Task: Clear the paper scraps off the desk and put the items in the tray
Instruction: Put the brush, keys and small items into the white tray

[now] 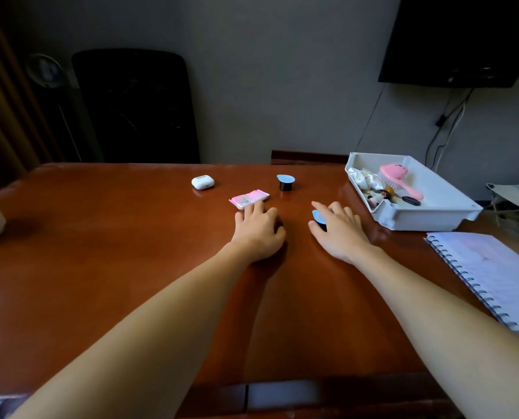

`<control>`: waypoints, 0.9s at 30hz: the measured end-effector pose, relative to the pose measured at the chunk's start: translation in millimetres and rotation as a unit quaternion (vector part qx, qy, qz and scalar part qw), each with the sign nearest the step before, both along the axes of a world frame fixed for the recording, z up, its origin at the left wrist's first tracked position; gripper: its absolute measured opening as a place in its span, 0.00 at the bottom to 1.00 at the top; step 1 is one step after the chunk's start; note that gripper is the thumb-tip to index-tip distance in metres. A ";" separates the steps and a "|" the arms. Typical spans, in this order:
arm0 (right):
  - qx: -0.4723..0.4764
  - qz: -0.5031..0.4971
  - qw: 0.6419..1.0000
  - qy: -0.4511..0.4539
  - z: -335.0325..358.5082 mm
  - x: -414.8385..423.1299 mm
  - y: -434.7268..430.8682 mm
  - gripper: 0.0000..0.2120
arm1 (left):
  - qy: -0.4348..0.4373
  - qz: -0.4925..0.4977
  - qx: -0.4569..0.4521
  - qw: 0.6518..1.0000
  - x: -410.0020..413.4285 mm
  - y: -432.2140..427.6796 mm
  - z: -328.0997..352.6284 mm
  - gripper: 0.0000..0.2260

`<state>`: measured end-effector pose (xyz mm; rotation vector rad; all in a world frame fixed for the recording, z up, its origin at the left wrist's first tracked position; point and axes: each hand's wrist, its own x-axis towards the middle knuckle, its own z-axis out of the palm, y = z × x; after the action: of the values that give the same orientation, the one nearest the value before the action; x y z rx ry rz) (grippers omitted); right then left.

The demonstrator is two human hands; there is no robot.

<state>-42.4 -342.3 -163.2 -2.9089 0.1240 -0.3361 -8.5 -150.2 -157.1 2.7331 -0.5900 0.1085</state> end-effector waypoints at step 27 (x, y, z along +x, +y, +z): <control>0.115 -0.007 0.987 -0.115 -7.0 43.4 -11.9 0.19 | -0.146 -0.038 -0.008 0.988 87.9 -65.5 -18.0 0.21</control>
<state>1.0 -354.2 -170.2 -2.6218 0.1366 -0.6142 79.3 -215.7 -175.2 2.6943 -0.7662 0.4999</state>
